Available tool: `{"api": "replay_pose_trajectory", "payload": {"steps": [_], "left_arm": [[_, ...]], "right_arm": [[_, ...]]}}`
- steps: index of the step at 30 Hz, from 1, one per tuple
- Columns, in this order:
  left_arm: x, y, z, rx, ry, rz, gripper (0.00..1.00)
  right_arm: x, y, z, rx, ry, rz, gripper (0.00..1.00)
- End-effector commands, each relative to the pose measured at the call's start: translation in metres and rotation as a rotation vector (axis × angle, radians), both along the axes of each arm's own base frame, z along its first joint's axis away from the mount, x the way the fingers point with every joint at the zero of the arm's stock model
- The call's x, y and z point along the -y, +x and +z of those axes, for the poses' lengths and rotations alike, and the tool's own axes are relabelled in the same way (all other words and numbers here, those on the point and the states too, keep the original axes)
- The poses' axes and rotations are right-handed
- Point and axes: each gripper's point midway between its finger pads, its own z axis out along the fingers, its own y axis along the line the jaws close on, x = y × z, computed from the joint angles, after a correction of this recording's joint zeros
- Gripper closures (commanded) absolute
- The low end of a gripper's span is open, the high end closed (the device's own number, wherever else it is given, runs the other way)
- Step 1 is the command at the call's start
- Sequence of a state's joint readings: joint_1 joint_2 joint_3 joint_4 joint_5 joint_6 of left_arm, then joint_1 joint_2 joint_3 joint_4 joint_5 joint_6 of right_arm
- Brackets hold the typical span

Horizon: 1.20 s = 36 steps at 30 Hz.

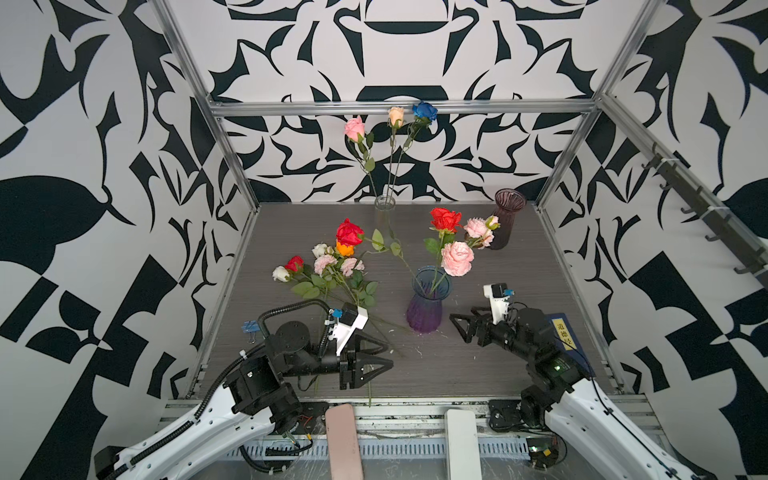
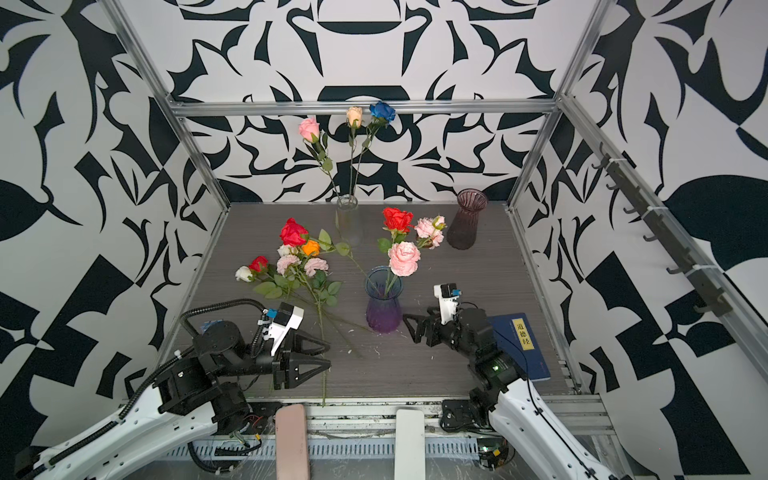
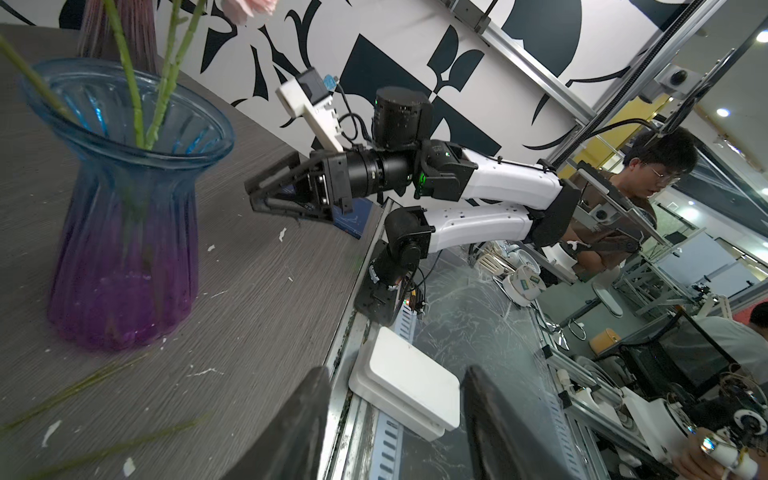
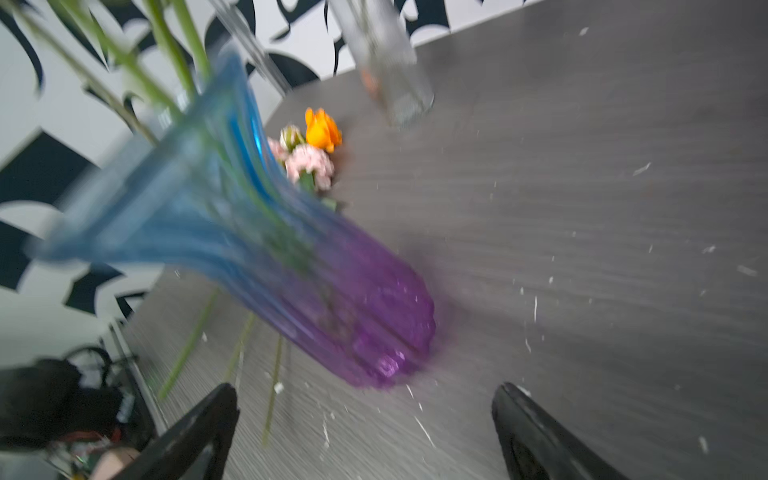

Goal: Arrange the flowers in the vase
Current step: 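Move the right gripper to the neck of the blue-purple vase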

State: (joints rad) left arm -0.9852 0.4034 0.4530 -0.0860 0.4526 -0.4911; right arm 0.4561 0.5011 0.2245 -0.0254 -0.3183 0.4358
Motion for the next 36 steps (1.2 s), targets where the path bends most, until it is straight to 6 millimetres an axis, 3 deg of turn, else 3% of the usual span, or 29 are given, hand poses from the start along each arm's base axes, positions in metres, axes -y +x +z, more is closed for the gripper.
{"api": "replay_pose_trajectory", "payload": {"steps": [1,7,14,25,36], "left_arm": [[-0.004,0.01,-0.001,0.014,-0.064,0.074,0.45],[-0.017,0.033,-0.022,0.001,-0.201,0.236,0.43],[-0.019,0.029,-0.032,-0.009,-0.237,0.222,0.43],[-0.019,0.032,-0.04,-0.024,-0.233,0.24,0.43],[-0.019,0.035,-0.043,-0.021,-0.227,0.258,0.43]], "right_arm": [[-0.009,0.01,0.03,0.201,-0.001,0.02,0.01],[-0.043,0.013,0.03,0.308,0.018,0.124,0.03],[-0.08,0.02,0.033,0.446,-0.057,0.202,0.02],[-0.078,0.051,0.051,0.547,-0.031,0.045,0.02],[-0.1,0.063,0.059,0.572,0.028,0.074,0.04]]}}
